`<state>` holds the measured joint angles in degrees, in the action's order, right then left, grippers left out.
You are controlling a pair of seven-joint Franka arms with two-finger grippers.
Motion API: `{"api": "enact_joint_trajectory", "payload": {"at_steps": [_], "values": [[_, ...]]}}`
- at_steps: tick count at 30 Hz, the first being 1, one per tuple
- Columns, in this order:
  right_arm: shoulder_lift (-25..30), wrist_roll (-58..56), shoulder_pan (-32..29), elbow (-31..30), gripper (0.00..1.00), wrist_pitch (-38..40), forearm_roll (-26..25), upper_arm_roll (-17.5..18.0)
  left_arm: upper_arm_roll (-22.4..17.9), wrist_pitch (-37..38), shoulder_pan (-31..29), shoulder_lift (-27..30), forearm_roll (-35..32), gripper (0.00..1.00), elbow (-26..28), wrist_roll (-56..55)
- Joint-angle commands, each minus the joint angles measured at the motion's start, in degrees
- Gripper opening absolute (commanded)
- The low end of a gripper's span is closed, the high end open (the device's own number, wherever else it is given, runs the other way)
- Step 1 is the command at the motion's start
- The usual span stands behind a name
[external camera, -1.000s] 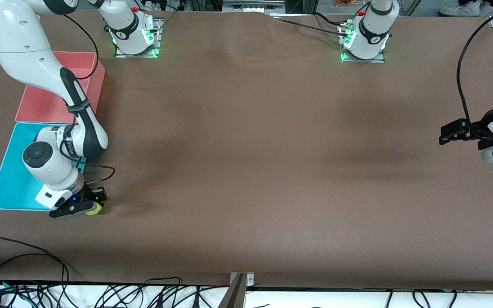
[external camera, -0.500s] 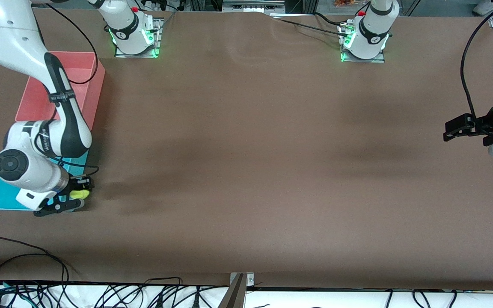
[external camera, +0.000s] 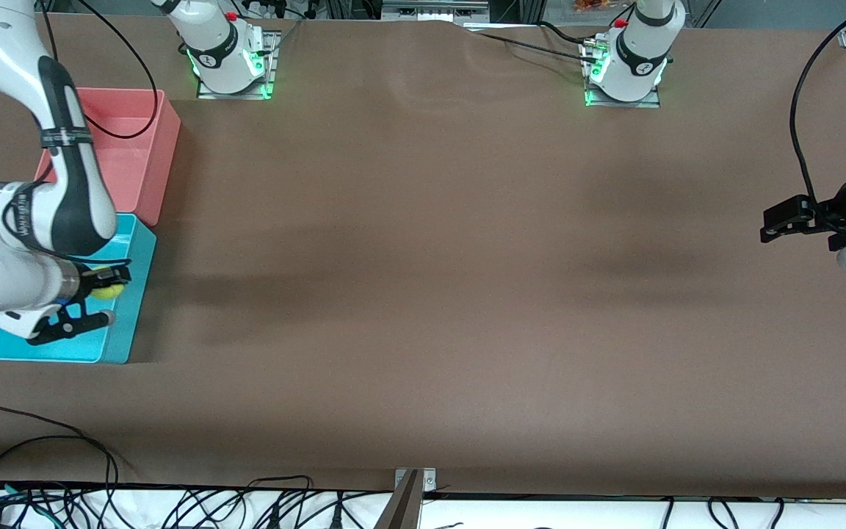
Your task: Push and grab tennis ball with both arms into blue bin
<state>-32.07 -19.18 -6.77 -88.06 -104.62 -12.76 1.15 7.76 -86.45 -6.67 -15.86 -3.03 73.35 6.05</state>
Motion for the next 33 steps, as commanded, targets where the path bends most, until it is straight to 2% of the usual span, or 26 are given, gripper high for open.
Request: {"api": "enact_joint_trajectory", "payload": {"at_steps": [1, 4, 10, 15, 22, 24, 25, 27, 29, 30, 33], "values": [[-0.10, -6.82, -6.41, -1.50, 0.31, 1.96, 2.56, 0.43, -0.20, 0.75, 0.34, 1.79, 1.28, 1.00, 1.00, 0.01], [-0.98, -7.88, -8.52, -2.56, 0.31, 1.70, 2.57, 0.52, -1.78, 0.66, 2.09, 2.58, 1.45, 1.00, 2.58, -0.51], [-2.38, -7.97, -9.75, -2.65, 0.31, 0.99, 2.57, 0.61, -8.72, 0.49, 8.95, 4.69, 2.59, 1.00, 5.40, -0.95], [-5.02, -8.06, -10.80, -2.38, 0.32, 0.21, 4.41, 0.52, -12.68, 0.49, 13.08, 6.97, 3.56, 1.00, 7.68, -0.43], [-7.04, -7.97, -11.77, -2.38, 0.33, -0.59, 4.59, 0.52, -14.44, 0.22, 14.93, 8.65, 4.70, 1.00, 9.97, -0.43], [-7.31, -7.97, -11.86, -2.38, 0.44, -0.85, 4.59, 0.52, -14.44, 0.22, 15.02, 8.65, 4.70, 1.00, 9.97, -0.60], [-7.31, -7.97, -11.86, -2.38, 0.55, -1.03, 4.59, 0.52, -14.27, 0.31, 14.85, 8.65, 4.70, 1.00, 9.79, -0.69], [-7.31, -7.89, -11.86, -2.38, 0.82, -1.12, 4.67, 0.52, -14.09, 0.31, 14.49, 8.65, 4.79, 1.00, 9.53, -0.86], [-7.22, -7.80, -11.78, -2.30, 0.91, -1.03, 5.02, 0.52, -14.09, 0.31, 14.41, 8.65, 4.70, 1.00, 9.53, -0.86], [-7.22, -7.80, -11.77, -2.29, 1.00, -0.94, 5.20, 0.60, -14.09, 0.31, 14.40, 8.56, 4.79, 1.00, 9.44, -0.86], [-7.22, -7.89, -11.77, -1.59, 1.00, -0.50, 5.38, 0.52, -14.09, 0.23, 14.40, 8.47, 4.70, 1.00, 9.27, -0.86]]}}
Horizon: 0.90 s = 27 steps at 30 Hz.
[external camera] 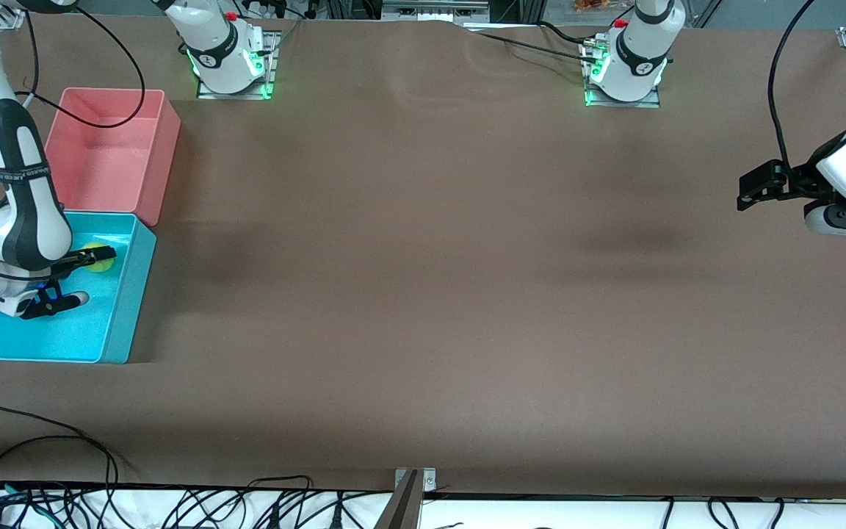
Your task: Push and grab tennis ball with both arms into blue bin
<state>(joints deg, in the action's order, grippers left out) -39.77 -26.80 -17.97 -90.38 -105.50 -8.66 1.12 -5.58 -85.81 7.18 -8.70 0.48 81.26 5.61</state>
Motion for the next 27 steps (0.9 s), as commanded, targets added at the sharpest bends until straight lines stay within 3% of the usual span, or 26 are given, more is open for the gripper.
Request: {"api": "enact_joint_trajectory", "payload": {"at_steps": [1, 18, 27], "values": [[0.57, -0.27, -0.58, 0.73, 1.00, 0.47, 1.28, 0.63, -0.75, -0.41, 0.55, 1.32, 1.19, 1.00, 1.27, -0.43], [1.36, -0.62, 0.30, 7.76, 1.00, 7.32, 1.19, 1.86, -0.84, -0.32, 0.46, 1.23, 1.19, 1.00, 1.18, -0.51], [5.75, -0.36, 1.18, 9.25, 1.00, 9.08, 1.01, 3.71, -0.84, -0.23, 0.46, 1.23, 1.10, 1.00, 1.18, -0.51]]}}
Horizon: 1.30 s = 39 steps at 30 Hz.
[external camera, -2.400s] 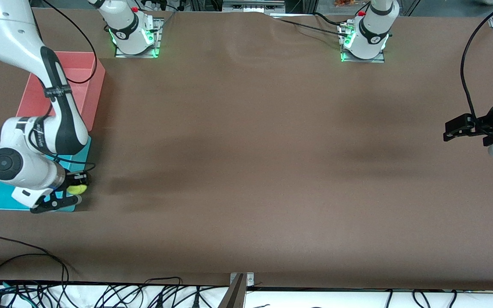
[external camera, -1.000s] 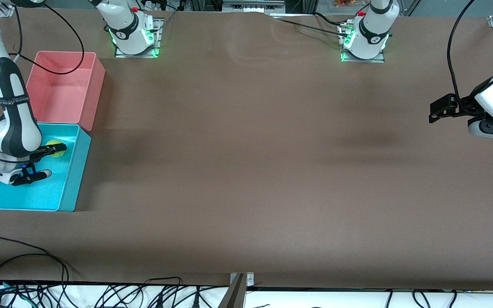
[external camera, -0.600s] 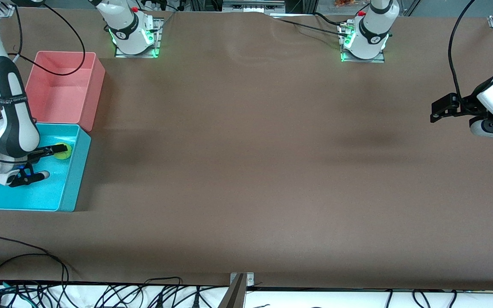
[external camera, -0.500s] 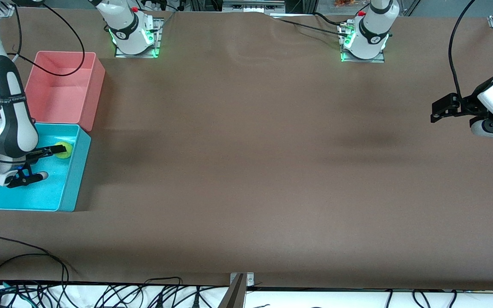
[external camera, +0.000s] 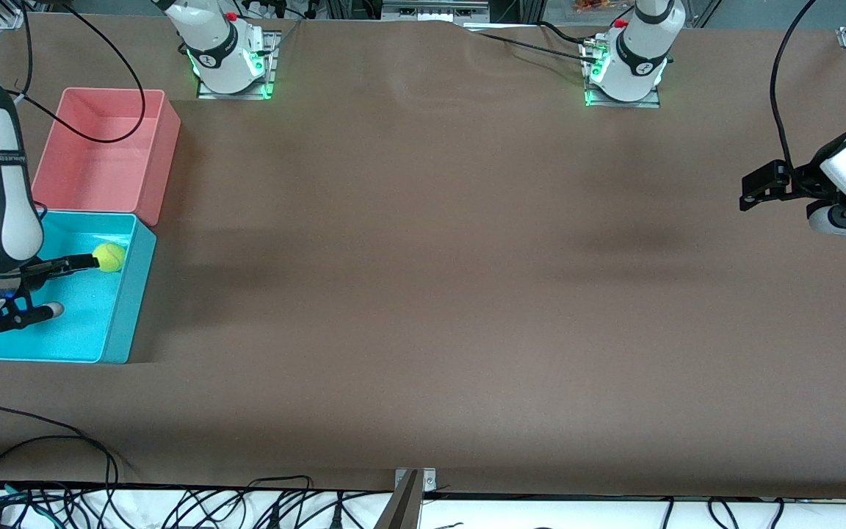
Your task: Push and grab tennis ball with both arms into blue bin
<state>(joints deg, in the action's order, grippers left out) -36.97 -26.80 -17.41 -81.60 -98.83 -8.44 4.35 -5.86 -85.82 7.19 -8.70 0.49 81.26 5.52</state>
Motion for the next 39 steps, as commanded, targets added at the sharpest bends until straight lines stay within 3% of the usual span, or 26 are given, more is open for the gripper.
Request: {"api": "enact_joint_trajectory", "payload": {"at_steps": [1, 26, 34, 39], "values": [[3.39, -0.10, 0.97, 0.65, 1.00, 2.76, 0.79, 0.49, -0.56, -0.22, 0.46, 1.23, 1.09, 1.00, 1.18, -0.42], [15.61, 0.78, 5.19, 0.83, 1.00, 16.20, 1.23, 1.28, -0.56, -0.05, 0.46, 1.23, 1.01, 1.00, 1.18, -0.42], [20.09, 7.64, 7.56, 0.65, 1.00, 22.01, 1.23, 1.10, -0.56, -0.05, 0.46, 1.23, 1.09, 1.00, 1.18, -0.42], [24.48, 11.85, 8.62, -3.30, 1.00, 22.19, 1.41, 0.93, -0.56, -0.05, 0.46, 1.23, 1.01, 1.00, 1.18, -0.42]]}}
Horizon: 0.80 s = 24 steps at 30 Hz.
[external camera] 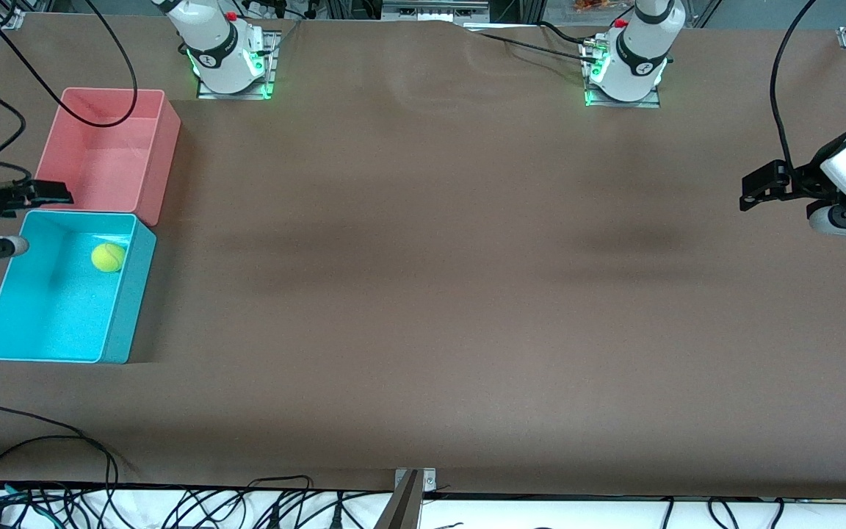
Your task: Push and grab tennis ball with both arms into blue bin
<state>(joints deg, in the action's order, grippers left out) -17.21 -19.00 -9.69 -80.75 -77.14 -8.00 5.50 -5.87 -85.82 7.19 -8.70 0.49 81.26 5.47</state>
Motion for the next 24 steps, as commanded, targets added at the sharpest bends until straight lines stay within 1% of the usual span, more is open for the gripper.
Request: {"api": "enact_joint_trajectory", "payload": {"at_steps": [1, 5, 7, 9, 12, 16, 18, 21, 24], "values": [[5.51, 4.93, 1.51, -5.20, 1.00, 0.15, 1.06, -0.23, -0.55, -0.05, 0.46, 1.23, 1.01, 1.00, 1.18, -0.37], [8.06, 6.78, 3.71, -9.06, 1.00, -3.18, 2.03, -1.80, -0.55, -0.05, 0.46, 1.23, 1.01, 1.00, 1.18, -0.37], [9.73, 6.78, 3.80, -11.61, 1.00, -5.38, 2.99, -2.60, -0.55, -0.05, 0.46, 1.23, 1.01, 1.00, 1.18, -0.37], [11.75, 6.87, 3.80, -14.77, 1.00, -8.19, 4.22, -2.77, -0.55, -0.05, 0.46, 1.23, 1.01, 1.00, 1.18, -0.37], [14.92, 6.87, 3.89, -19.43, 1.00, -12.76, 4.31, -2.77, -0.55, 0.04, 0.55, 1.23, 1.01, 1.00, 1.18, -0.37], [17.82, 7.13, 4.41, -23.74, 1.00, -16.98, 4.66, -3.13, -0.55, 0.04, 0.46, 1.23, 1.09, 1.00, 1.09, -0.37], [18.79, 8.53, 5.29, -24.71, 1.00, -17.52, 4.66, -3.30, -0.55, 0.04, 0.46, 1.23, 1.09, 1.00, 1.09, -0.37], [19.14, 14.41, 7.83, -24.81, 1.00, -16.64, 4.75, -5.40, -0.55, 0.04, 0.46, 1.23, 1.01, 1.00, 1.09, -0.37], [19.14, 16.63, 9.25, -24.54, 1.00, -15.41, 4.66, -6.03, -0.55, 0.04, 0.55, 1.23, 1.01, 1.00, 1.09, -0.37]]}}
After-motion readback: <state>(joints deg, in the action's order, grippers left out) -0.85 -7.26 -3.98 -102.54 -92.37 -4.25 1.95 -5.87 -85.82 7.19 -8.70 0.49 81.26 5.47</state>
